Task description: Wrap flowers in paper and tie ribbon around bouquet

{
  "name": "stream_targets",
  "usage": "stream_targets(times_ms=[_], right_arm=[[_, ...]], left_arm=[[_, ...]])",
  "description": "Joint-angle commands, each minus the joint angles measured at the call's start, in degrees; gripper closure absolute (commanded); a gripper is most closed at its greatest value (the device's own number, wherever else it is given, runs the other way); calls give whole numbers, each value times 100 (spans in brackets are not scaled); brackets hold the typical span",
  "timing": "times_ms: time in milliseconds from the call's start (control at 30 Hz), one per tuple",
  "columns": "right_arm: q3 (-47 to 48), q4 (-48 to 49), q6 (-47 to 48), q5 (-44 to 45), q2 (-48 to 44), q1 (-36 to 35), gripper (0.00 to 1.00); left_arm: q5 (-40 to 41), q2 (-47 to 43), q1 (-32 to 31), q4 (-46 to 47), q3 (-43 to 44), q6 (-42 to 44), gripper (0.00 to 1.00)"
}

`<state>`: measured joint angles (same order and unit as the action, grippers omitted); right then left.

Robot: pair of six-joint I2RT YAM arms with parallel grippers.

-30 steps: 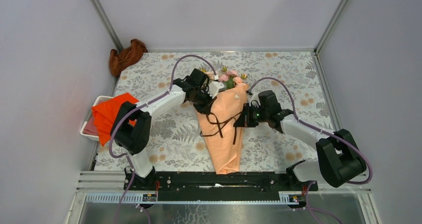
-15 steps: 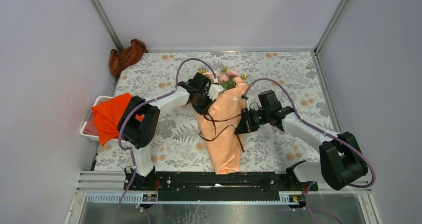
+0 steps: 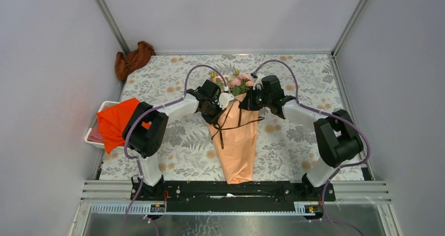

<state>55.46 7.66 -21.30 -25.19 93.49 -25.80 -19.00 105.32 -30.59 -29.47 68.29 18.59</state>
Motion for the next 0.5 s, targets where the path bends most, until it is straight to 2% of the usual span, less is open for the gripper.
stream_targets(times_ms=[0,100,300,467], right_arm=[[130,845,-89,732,327,-1,100],[113,1089,52,852,354,-16,100],[301,918,835,1181,284,-178,100],[-170,577,649,996,165,-197,100]], left_arm=[[-121,-129,27,249,-2,107,100],[-119,-162,27,236,-24,143,100],[-191,-186,27,197,36,126,100],[-295,-274,63,56,242,141,100]])
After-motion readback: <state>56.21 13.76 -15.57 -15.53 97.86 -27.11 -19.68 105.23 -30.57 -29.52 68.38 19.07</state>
